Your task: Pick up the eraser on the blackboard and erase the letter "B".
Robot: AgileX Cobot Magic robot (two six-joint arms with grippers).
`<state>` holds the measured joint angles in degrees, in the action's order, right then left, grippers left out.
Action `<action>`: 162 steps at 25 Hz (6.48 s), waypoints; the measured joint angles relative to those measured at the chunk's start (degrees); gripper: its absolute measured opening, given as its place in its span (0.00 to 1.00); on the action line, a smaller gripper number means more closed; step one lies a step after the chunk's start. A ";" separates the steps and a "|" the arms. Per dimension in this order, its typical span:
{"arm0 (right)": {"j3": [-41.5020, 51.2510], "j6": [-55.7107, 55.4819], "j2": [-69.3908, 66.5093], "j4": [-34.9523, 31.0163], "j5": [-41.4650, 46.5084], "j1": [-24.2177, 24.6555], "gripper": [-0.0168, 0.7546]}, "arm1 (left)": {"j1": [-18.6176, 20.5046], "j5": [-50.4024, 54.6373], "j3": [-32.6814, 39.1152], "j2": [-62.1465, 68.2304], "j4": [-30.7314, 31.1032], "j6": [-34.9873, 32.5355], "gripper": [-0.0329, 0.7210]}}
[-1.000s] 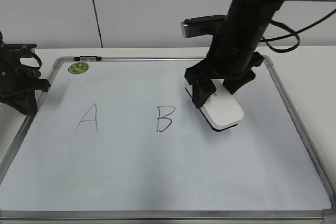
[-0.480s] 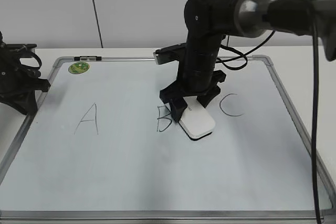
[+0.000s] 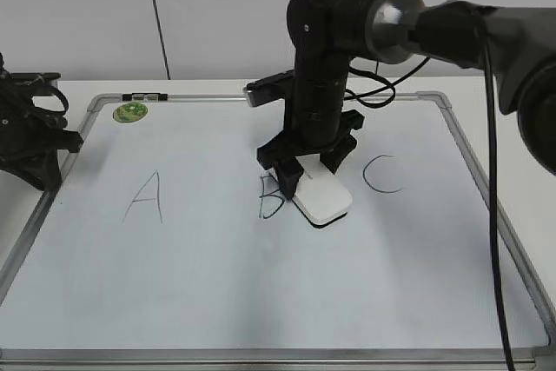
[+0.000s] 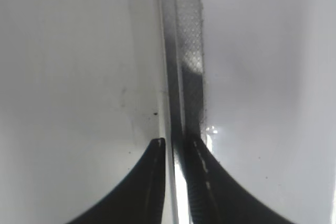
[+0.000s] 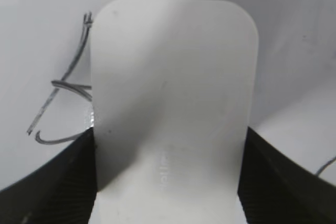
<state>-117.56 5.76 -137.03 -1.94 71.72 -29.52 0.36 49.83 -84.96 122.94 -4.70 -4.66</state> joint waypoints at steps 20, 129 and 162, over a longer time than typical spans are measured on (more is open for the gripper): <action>-1.07 1.53 -0.77 2.25 -2.30 -10.69 0.72 | 0.10 0.12 -0.04 0.09 0.00 0.00 0.18; 32.09 -0.18 31.53 -2.93 -8.27 26.70 0.83 | 0.33 17.24 -8.75 -6.70 0.54 0.00 0.68; 56.51 -0.17 91.11 -1.49 0.14 26.70 0.79 | -1.78 22.16 26.54 -76.92 -2.16 0.00 0.68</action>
<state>-61.05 5.59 -45.92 -3.42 71.86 -2.83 -1.41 71.99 -58.42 46.02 -6.86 -4.66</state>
